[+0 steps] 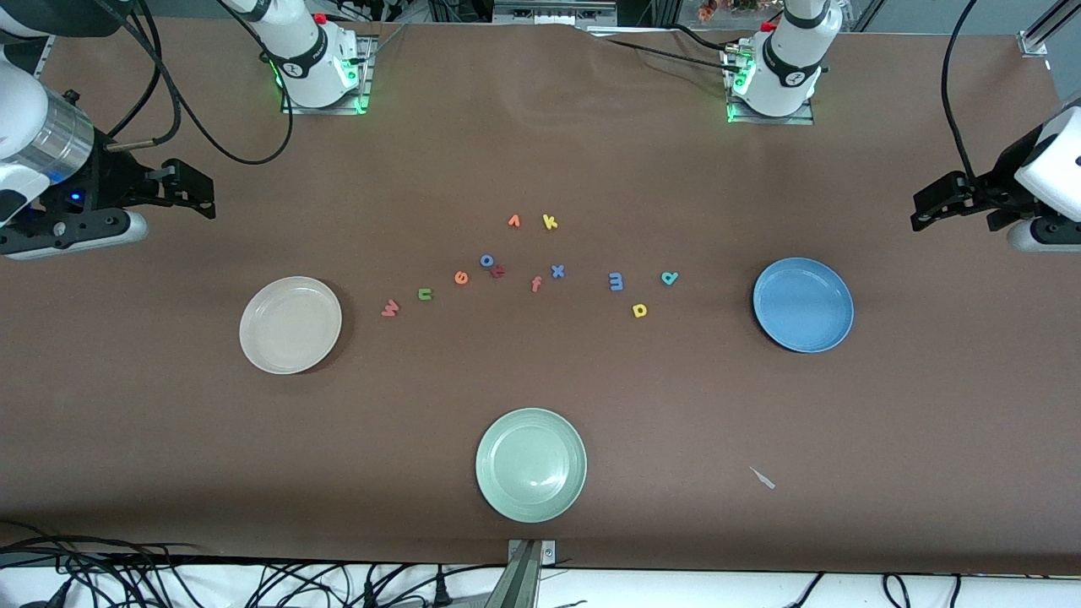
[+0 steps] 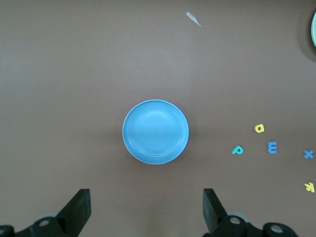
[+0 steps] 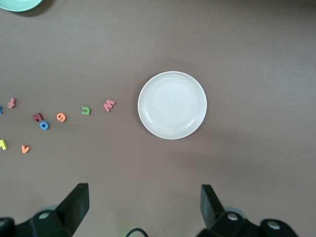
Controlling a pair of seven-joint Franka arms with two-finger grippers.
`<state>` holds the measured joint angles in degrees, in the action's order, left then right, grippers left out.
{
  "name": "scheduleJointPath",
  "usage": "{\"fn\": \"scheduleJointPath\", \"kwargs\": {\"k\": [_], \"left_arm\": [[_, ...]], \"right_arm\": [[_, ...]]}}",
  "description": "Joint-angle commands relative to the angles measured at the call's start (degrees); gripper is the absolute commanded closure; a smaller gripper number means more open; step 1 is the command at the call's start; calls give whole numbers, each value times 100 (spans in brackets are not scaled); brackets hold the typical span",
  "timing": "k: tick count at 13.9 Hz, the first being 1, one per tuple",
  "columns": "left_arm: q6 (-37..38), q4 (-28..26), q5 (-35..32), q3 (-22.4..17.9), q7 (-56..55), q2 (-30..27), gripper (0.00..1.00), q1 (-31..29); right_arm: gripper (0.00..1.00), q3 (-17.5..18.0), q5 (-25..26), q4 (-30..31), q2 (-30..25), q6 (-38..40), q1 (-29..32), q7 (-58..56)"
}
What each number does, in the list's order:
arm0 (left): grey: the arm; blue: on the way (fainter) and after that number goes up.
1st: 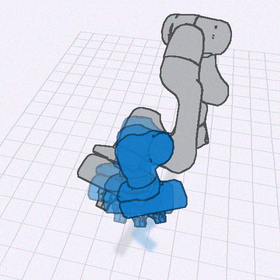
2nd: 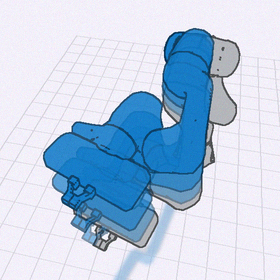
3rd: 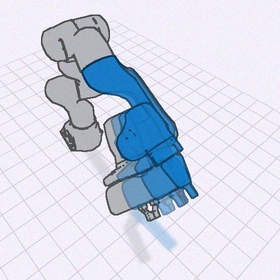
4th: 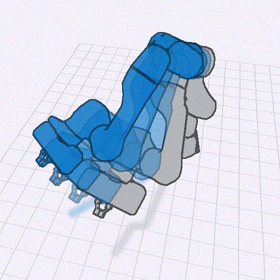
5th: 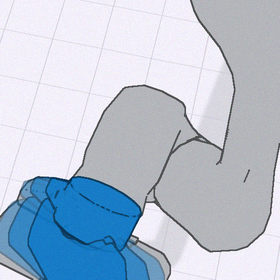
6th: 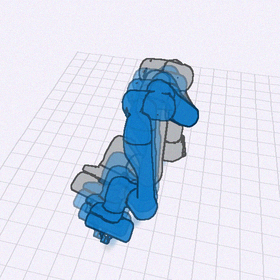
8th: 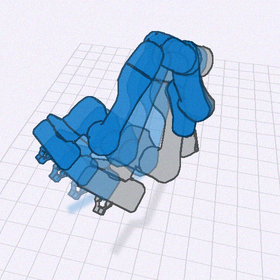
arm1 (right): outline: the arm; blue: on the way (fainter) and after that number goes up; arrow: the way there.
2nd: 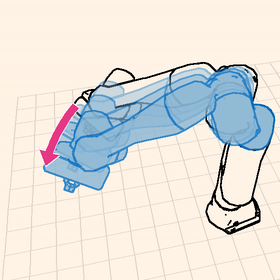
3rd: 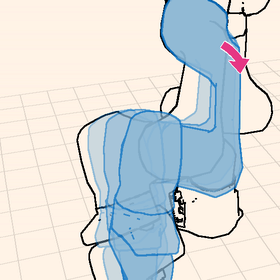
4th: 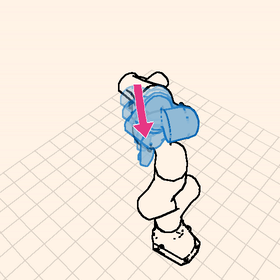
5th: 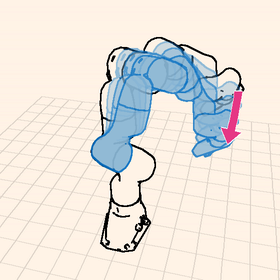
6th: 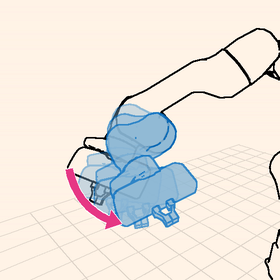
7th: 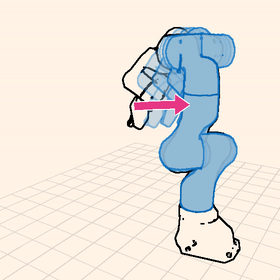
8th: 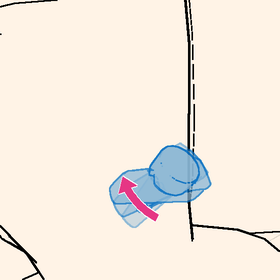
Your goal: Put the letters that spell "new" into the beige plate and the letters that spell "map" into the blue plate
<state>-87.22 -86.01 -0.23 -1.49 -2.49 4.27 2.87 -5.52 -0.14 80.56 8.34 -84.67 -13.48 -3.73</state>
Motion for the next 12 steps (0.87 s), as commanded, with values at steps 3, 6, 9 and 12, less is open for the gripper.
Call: {"fn": "scheduleJointPath", "kwargs": {"k": [3, 6, 9, 12], "left_arm": [[29, 15, 14, 35, 144, -32, 0, -49], [29, 23, 14, 35, 144, -32, 0, -49], [29, 23, 14, 35, 144, -32, 0, -49], [29, 23, 14, 35, 135, -23, 0, -41]], "right_arm": [[0, 33, 14, -67, -25, 74, -5, 109], [0, 33, -21, -76, 10, 56, 3, 91], [0, 33, -39, -14, 1, 74, 4, 83], [0, 68, -39, 73, -7, 4, -5, 91]]}}
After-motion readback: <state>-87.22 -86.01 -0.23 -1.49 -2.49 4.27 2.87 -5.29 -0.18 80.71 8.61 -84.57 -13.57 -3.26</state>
